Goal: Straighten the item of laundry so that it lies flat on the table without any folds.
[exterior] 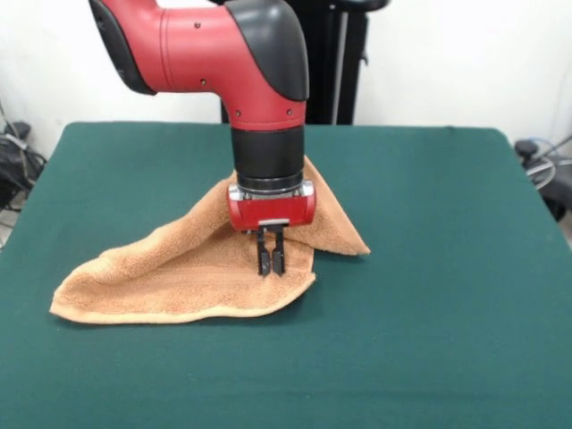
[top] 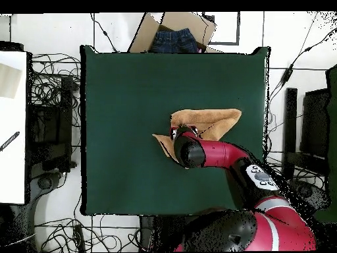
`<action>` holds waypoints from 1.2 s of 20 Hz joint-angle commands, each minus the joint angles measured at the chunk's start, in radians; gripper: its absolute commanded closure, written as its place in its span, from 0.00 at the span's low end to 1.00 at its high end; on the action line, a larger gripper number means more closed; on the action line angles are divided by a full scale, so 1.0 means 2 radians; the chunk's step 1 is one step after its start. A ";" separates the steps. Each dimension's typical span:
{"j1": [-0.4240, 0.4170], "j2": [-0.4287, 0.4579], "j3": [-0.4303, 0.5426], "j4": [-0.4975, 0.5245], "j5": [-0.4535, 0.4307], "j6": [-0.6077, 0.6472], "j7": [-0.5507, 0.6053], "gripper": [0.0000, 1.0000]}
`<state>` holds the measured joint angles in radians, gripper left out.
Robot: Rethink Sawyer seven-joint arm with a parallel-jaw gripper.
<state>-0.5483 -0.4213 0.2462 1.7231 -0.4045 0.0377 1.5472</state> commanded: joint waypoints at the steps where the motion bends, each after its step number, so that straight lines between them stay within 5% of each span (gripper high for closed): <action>1: 0.037 -0.011 -0.048 -0.001 0.035 0.037 0.099 1.00; 12: 0.038 0.002 -0.043 0.008 0.046 0.022 0.096 1.00; 17: 0.079 -0.048 -0.042 -0.006 0.091 0.082 0.104 1.00; 24: 0.111 -0.006 -0.043 -0.052 0.118 0.043 0.109 1.00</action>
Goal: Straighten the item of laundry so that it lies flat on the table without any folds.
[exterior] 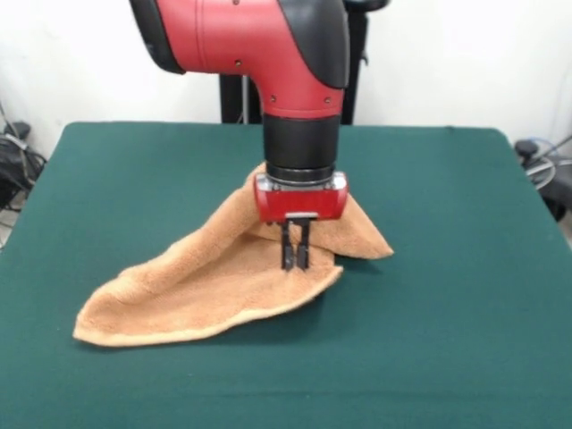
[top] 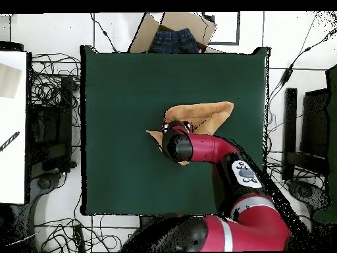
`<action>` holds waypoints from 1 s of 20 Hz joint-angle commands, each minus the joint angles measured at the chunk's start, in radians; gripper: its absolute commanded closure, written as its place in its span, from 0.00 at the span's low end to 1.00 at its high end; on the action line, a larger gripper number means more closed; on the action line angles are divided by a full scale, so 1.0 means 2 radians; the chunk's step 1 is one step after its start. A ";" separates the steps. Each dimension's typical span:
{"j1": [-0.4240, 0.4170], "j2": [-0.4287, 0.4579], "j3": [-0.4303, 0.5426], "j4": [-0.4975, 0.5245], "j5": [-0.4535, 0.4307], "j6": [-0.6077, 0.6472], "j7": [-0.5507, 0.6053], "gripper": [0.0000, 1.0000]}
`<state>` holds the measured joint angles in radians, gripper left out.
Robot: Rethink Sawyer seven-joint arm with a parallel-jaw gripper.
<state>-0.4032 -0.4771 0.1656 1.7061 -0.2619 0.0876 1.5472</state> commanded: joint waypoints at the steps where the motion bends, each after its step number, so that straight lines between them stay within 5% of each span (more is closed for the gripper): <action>1: 0.049 0.028 -0.010 -0.051 0.054 0.017 0.113 1.00; 7: 0.083 0.059 -0.037 -0.068 0.083 -0.014 0.122 1.00; 20: 0.127 0.018 -0.073 -0.051 0.143 0.030 0.125 1.00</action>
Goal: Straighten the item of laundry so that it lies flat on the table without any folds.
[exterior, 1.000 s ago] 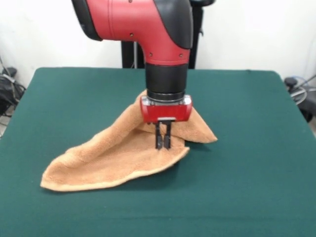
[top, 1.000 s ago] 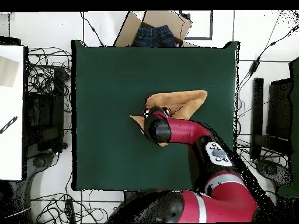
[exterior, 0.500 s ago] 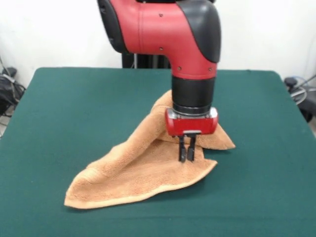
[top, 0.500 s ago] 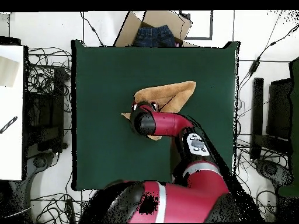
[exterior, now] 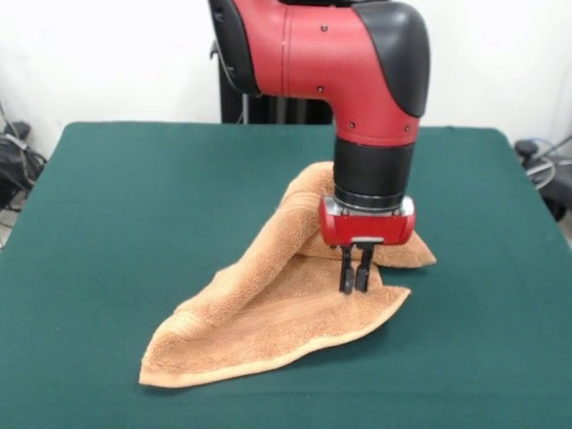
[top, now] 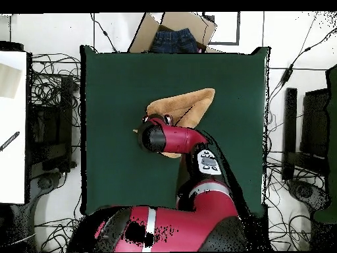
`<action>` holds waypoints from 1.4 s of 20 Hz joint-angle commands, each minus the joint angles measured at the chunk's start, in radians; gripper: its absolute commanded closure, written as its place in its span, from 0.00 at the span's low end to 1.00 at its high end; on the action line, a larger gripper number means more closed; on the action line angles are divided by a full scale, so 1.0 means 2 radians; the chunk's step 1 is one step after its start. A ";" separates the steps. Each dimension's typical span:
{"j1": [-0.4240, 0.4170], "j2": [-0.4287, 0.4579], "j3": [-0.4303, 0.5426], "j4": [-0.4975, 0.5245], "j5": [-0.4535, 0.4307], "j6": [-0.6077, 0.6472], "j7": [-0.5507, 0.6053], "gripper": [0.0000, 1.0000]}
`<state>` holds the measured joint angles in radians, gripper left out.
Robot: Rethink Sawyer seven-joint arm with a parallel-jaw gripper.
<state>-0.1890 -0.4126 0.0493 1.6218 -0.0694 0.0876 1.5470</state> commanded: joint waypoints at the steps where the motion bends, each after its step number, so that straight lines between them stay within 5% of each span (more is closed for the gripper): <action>1: 0.030 -0.018 -0.025 -0.010 0.053 0.038 0.127 1.00; 17: 0.082 -0.077 -0.080 -0.025 0.107 0.187 0.130 1.00; 28: 0.067 -0.086 -0.070 -0.026 0.111 0.186 0.117 1.00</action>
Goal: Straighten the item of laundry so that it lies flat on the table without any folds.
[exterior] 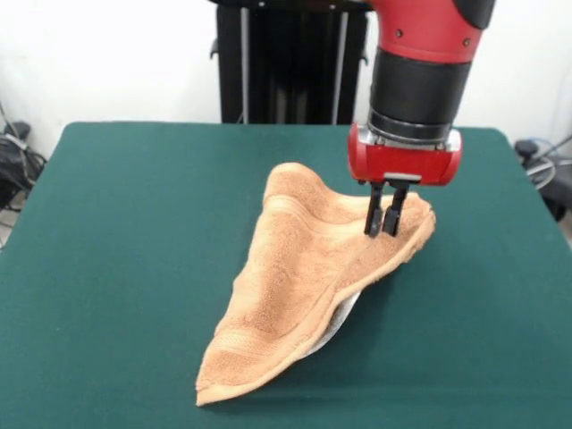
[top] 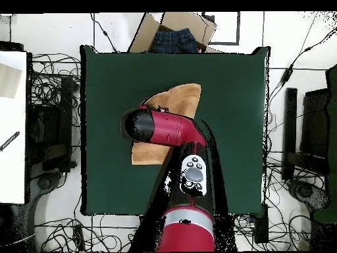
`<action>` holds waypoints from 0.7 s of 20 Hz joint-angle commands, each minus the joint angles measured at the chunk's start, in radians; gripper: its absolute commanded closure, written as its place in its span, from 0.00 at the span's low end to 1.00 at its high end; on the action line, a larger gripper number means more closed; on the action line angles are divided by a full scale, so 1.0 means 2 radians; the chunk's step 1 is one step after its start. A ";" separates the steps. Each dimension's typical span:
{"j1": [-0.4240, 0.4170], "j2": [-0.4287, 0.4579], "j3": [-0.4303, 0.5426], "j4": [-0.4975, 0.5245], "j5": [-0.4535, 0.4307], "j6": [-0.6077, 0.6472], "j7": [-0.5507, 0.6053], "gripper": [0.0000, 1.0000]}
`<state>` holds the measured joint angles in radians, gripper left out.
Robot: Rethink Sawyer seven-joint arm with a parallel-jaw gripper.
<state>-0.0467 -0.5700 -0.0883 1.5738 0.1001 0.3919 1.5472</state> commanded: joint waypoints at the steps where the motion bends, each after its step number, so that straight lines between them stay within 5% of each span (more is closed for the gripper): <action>1: -0.007 -0.008 0.001 0.003 0.026 0.024 0.116 1.00; 14: -0.023 0.017 0.029 0.043 0.022 -0.068 0.129 1.00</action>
<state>-0.0814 -0.5828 -0.0884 1.5751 0.1044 0.3755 1.5472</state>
